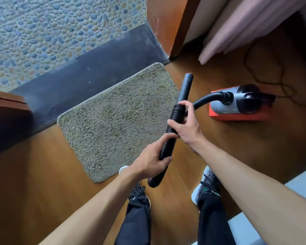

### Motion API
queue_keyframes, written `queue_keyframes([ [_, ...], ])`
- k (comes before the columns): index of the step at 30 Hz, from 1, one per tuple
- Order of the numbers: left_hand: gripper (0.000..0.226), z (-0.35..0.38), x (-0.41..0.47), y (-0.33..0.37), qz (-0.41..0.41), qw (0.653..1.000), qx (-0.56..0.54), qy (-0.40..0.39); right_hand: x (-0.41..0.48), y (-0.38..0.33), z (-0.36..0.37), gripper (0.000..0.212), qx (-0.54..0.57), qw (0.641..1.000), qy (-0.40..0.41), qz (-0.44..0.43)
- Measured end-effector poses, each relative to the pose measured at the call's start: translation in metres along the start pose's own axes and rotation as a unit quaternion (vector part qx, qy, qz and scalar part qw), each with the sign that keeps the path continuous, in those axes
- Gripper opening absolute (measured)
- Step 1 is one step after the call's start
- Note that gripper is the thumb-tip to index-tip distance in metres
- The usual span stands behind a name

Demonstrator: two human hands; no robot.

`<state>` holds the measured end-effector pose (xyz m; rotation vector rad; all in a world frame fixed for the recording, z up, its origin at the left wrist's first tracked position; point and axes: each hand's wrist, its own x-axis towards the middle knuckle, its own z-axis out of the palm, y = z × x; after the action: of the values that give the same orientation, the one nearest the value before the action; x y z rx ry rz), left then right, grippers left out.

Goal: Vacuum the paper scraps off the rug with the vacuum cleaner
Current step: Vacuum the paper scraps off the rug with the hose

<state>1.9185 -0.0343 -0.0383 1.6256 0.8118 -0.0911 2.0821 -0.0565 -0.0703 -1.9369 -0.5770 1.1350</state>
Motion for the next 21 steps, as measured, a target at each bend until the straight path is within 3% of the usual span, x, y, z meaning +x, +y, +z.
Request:
queue_keyframes([
  [7, 0.065, 0.058, 0.039, 0.043, 0.009, 0.995, 0.022, -0.096, -0.018, 0.027, -0.080, 0.056, 0.020, 0.996, 0.087, 0.023],
  [12, 0.066, 0.107, 0.070, 0.079, 0.032, 0.991, 0.043, -0.121, -0.022, 0.043, -0.143, 0.053, 0.031, 0.988, 0.141, 0.054],
  [21, 0.064, 0.200, 0.125, 0.136, 0.056, 0.977, 0.048, -0.198, -0.027, 0.085, -0.274, 0.053, 0.057, 0.979, 0.168, 0.103],
])
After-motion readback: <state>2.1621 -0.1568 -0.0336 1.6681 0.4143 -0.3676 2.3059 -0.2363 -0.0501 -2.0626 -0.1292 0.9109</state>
